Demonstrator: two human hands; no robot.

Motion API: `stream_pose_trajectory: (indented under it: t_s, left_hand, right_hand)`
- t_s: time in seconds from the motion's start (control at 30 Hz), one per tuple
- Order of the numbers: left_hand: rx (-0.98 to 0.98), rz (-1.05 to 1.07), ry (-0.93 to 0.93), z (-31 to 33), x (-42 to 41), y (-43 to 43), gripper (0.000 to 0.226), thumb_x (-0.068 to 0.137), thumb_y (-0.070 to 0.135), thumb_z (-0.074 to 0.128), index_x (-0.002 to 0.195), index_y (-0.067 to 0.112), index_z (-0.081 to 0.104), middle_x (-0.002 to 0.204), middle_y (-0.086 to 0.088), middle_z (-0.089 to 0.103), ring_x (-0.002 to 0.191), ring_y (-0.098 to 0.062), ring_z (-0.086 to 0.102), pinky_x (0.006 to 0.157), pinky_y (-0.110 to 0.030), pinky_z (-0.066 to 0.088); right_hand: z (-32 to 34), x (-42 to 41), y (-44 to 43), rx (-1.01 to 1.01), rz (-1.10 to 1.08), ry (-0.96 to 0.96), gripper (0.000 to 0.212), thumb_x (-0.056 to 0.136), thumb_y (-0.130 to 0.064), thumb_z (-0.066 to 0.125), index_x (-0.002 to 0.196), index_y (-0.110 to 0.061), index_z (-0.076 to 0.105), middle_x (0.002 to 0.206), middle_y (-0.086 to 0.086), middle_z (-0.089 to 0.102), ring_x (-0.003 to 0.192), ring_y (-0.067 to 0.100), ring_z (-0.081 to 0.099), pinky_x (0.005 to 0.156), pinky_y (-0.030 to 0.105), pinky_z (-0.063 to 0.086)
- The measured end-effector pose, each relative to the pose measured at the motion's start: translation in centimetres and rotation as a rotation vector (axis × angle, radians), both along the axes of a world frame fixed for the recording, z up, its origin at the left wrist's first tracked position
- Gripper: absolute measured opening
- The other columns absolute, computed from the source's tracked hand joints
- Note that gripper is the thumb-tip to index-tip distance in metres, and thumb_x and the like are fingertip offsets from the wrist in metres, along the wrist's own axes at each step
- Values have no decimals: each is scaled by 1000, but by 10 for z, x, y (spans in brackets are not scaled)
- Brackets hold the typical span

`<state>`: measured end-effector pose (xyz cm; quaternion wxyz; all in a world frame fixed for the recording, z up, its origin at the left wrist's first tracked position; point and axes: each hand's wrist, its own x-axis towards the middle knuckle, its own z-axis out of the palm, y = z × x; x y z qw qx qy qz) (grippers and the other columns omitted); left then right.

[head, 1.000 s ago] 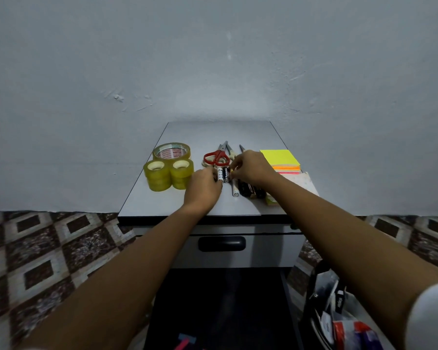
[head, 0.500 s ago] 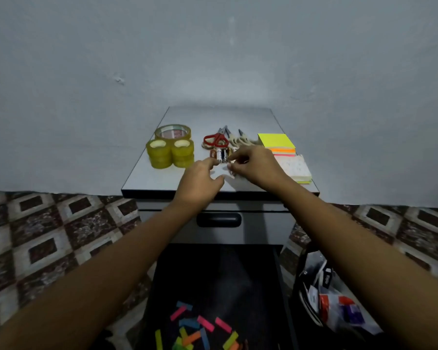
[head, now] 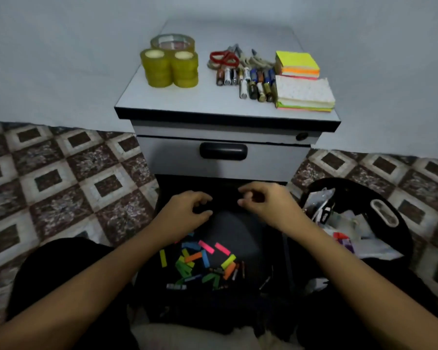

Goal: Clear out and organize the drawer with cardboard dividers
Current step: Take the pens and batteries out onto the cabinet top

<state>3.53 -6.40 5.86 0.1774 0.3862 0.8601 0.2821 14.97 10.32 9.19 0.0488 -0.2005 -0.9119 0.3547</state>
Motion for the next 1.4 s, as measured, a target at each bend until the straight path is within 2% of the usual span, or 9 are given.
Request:
stream_pose_trajectory:
  t_s: [0.3, 0.47, 0.57, 0.7, 0.83, 0.97, 1.07, 1.3, 1.4]
  left_hand:
    - [-301, -80, -240, -69, -2, -7, 39, 88, 22, 64, 125, 10, 58, 119, -6, 63, 107, -16, 59, 89, -23, 44]
    - [-472, -209, -247, -96, -5, -7, 31, 88, 19, 61, 117, 9, 63, 114, -8, 65, 103, -19, 61, 80, -20, 42]
    - [-582, -292, -273, -103, -8, -8, 23, 89, 15, 59, 108, 5, 66, 106, -8, 66, 97, -20, 61, 72, -20, 39]
    - [-846, -398, -226, -117, -9, -13, 28, 89, 9, 49, 61, 8, 49, 69, -9, 50, 58, -18, 44, 57, -28, 32]
    - [-1029, -483, -189, -126, -2, -17, 16, 90, 10, 49, 75, 5, 51, 86, -12, 52, 73, -22, 49, 63, -28, 37]
    - [-1050, -530, -218, -130, 4, -21, 25, 94, 21, 51, 107, 0, 57, 108, -16, 58, 96, -29, 58, 71, -30, 41]
    - [-1029, -528, -222, -134, 3, -25, 26, 94, 24, 52, 103, 0, 57, 109, -17, 58, 91, -28, 56, 75, -33, 45]
    - [-1019, -578, -238, -129, -4, -28, 36, 93, 37, 54, 91, 2, 62, 87, -9, 56, 75, -19, 50, 58, -27, 36]
    - [-928, -529, -298, -124, -17, -27, 25, 90, 30, 57, 87, 6, 64, 85, -5, 59, 76, -16, 54, 59, -25, 39]
  right_hand:
    - [-99, 10, -13, -95, 144, -342, 35, 86, -16, 66, 120, -9, 62, 116, 7, 64, 106, 17, 60, 76, 9, 37]
    - [-132, 4, -12, -105, 272, -458, 26, 84, -14, 67, 110, -10, 68, 109, 5, 68, 101, 18, 63, 89, 28, 48]
    - [-145, -2, -11, -62, 331, -504, 32, 85, -19, 66, 116, -12, 65, 115, 4, 66, 105, 18, 60, 89, 24, 44]
    - [-149, -10, -6, -36, 370, -519, 37, 88, -22, 63, 123, -12, 60, 122, 4, 62, 111, 15, 57, 91, 21, 42]
    - [-152, -12, 4, -81, 321, -486, 33, 87, -20, 64, 119, -13, 63, 119, 3, 64, 108, 13, 59, 87, 17, 41]
    - [-157, -11, 12, -91, 298, -476, 34, 88, -23, 64, 120, -13, 62, 120, 4, 63, 108, 13, 58, 87, 17, 39]
    - [-160, -10, 16, -118, 274, -466, 33, 87, -24, 64, 119, -13, 63, 118, 4, 63, 106, 13, 57, 88, 19, 40]
    - [-161, -6, 9, -134, 281, -456, 28, 88, -19, 63, 115, -12, 64, 113, 3, 65, 96, 7, 57, 83, 17, 42]
    - [-164, -5, -8, -75, 336, -425, 27, 88, -19, 63, 114, -11, 65, 113, 4, 66, 99, 11, 60, 83, 18, 45]
